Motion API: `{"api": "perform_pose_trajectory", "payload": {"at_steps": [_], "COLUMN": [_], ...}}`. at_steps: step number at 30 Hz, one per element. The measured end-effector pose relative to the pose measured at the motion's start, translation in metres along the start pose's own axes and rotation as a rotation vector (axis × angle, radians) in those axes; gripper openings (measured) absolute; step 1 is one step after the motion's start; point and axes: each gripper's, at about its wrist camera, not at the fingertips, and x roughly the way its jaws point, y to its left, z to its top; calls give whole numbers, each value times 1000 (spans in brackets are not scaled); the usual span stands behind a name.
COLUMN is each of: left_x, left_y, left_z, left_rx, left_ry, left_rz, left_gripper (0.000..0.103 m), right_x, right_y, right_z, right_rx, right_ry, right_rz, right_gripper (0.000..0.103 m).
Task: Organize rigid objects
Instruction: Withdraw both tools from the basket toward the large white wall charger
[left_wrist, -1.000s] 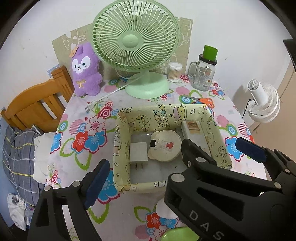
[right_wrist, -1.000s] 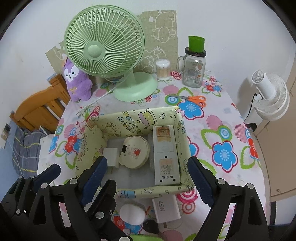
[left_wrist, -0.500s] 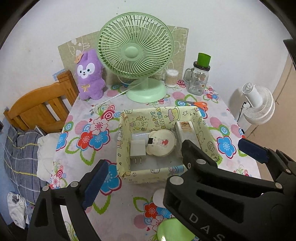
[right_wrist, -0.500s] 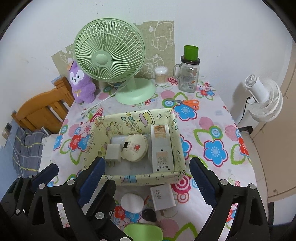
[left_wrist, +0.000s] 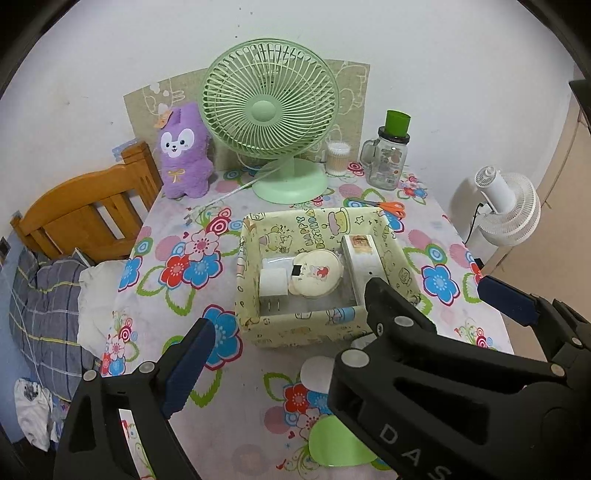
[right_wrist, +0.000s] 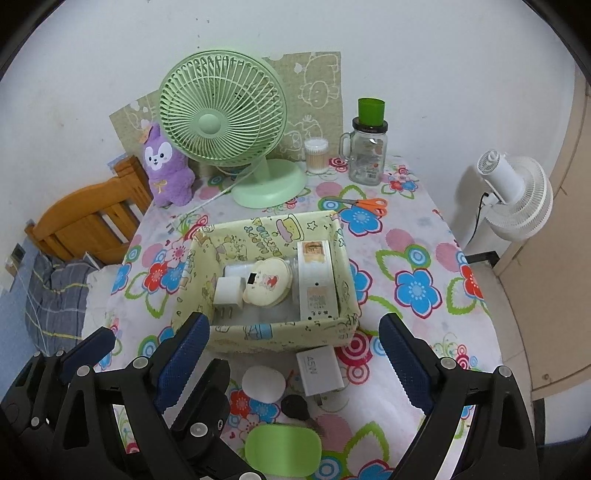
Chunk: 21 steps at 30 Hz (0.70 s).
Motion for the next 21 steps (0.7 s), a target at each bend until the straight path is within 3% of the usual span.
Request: {"api": "perform_pose_trajectory", "payload": {"at_steps": [21], "left_x": [-7], "left_y": [-8], "left_z": [-35], "left_rx": [3], "left_ry": [19], "left_rz": [-26], "left_gripper": [95], "right_x": [-12], "right_y": [-7], "right_z": [-37], "right_rx": [-7], "right_ry": [33], "right_rz": [-34], "right_gripper": [95]}}
